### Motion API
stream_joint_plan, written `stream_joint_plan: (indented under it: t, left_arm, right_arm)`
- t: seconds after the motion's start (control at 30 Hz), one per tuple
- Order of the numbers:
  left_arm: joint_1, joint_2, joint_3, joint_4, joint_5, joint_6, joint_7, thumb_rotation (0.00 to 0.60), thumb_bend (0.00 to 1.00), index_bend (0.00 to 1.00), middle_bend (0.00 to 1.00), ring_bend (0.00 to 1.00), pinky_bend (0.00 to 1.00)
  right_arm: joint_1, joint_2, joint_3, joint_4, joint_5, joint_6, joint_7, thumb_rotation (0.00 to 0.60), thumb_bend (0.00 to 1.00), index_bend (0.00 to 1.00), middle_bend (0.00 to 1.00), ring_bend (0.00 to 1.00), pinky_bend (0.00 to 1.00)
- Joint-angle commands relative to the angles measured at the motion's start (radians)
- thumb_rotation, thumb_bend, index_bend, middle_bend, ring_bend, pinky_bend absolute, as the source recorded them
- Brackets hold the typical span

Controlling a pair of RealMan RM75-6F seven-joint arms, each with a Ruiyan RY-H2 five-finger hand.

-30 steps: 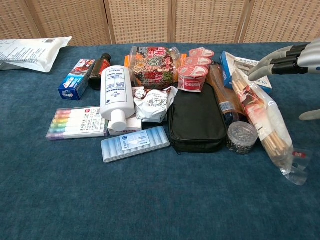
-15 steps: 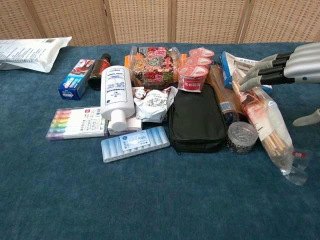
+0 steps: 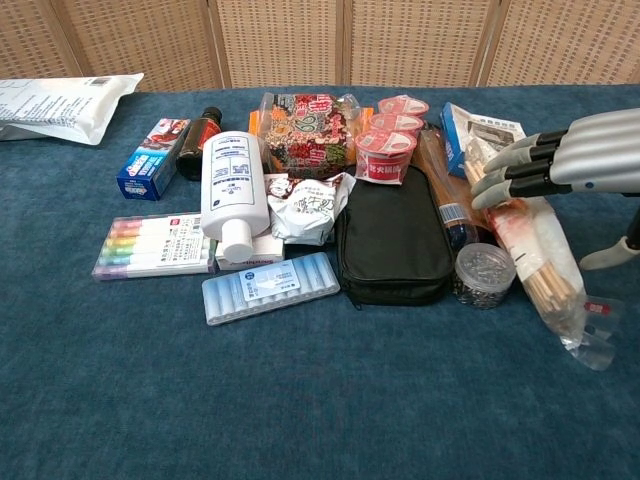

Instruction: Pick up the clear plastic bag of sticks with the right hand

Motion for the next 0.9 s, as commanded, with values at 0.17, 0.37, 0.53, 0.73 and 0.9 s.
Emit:
stream_joint_plan:
  t: [0.17,0.37,0.53,0.73,0.9]
  left_arm:
    - [-0.002,0.002,-0.001,-0.002,0.005,-0.003,-0.007,0.600,0.26,0.07,0.06,0.00,0.00]
    - [-0.010,0.001,-0.004,-0.003,0.009,-0.012,-0.006,0.600,0.26,0.07,0.06,0.00,0.00]
    - [-0.008,0.008,-0.001,-0.007,0.018,-0.009,-0.024,0.600,0.26,0.07,0.06,0.00,0.00]
    - [0.002,0.016,0.000,-0.008,0.023,0.008,-0.039,0.600,0.26,0.07,0.06,0.00,0.00]
    - [0.002,0.017,0.001,-0.008,0.035,0.012,-0.054,0.600,0.26,0.07,0.06,0.00,0.00]
  right_arm:
    - [0.001,-0.025,-0.023,0.053,0.009,0.018,0.040,0.542,0.26,0.00,0.01,0.00,0.00]
    - [-0.006,-0.051,-0.050,0.082,-0.006,0.041,0.046,0.600,0.26,0.00,0.16,0.00,0.00]
    - [-0.003,-0.078,-0.058,0.113,0.003,0.033,0.059,0.600,0.29,0.11,0.30,0.01,0.00]
    - [-0.004,-0.088,-0.060,0.144,0.023,0.039,0.085,0.600,0.38,0.37,0.59,0.30,0.35]
    - [-0.006,-0.094,-0.070,0.161,0.034,0.035,0.103,0.600,0.39,0.55,0.79,0.54,0.63]
